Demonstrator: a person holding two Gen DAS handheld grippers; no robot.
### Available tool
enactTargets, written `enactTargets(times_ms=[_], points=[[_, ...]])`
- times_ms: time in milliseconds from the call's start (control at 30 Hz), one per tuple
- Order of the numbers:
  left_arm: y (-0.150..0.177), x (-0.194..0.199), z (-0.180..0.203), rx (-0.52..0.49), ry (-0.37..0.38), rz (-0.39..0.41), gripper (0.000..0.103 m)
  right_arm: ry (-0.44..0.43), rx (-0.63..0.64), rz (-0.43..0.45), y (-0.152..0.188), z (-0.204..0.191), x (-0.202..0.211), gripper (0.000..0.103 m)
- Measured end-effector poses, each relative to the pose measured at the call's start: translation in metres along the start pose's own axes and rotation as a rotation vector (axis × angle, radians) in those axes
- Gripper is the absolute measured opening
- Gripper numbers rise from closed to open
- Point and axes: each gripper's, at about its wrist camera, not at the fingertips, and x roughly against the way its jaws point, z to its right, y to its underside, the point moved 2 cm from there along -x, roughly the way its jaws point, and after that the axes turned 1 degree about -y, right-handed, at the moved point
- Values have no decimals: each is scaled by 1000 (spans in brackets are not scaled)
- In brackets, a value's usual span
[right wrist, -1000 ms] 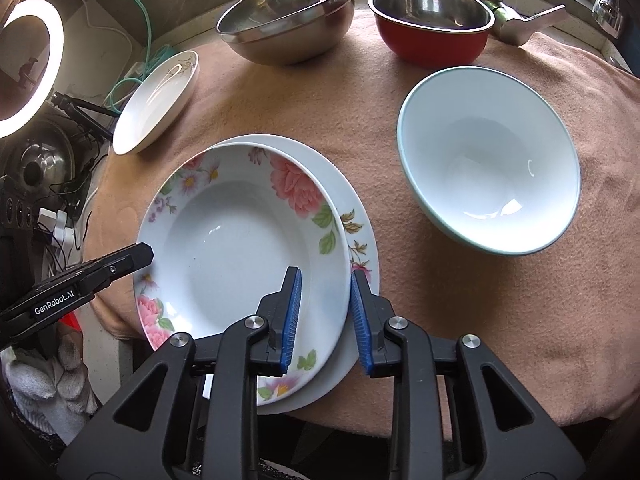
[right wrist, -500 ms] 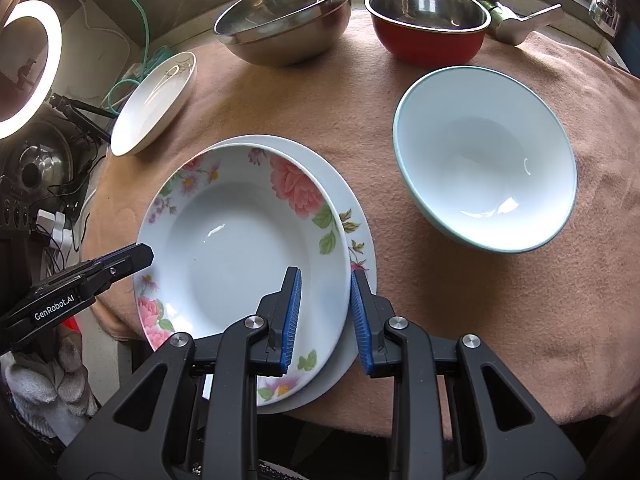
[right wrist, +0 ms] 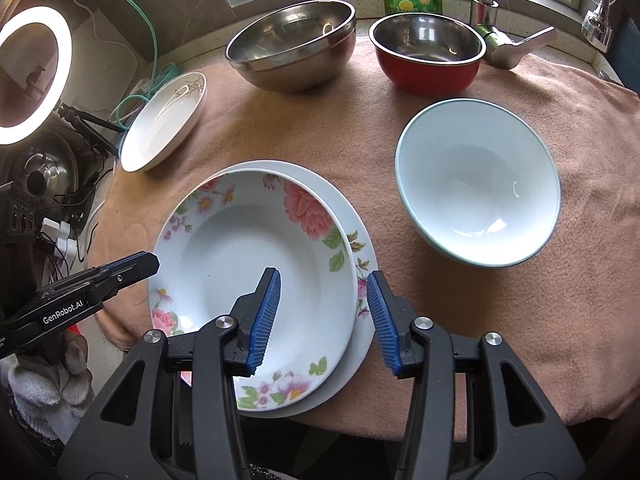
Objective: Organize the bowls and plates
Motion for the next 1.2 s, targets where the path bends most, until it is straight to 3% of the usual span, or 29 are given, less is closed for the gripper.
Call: enactTargets(times_ms=[267, 333, 500, 600, 667, 1000, 1200], points=[[-3, 18, 1, 24, -4, 55, 38, -55, 20, 62, -10, -8, 22, 85], [-4, 24, -2, 48, -3, 72, 52, -71, 34, 71, -12, -11, 26, 88], [-7, 41, -14, 105, -4, 121, 52, -106, 76, 82, -17, -24, 35, 88], [-13, 52, -24, 137, -18, 154, 64, -123, 95, 90, -20, -34, 39, 88], [-18, 59, -34, 138, -47, 170, 64, -143, 93, 87, -22, -40, 38, 89], [-61, 73, -93, 73, -120, 199, 64, -125, 45, 115, -44, -82, 22, 89], [-94, 69, -123, 24, -115, 199, 64, -138, -25, 128, -65, -111, -3, 89]])
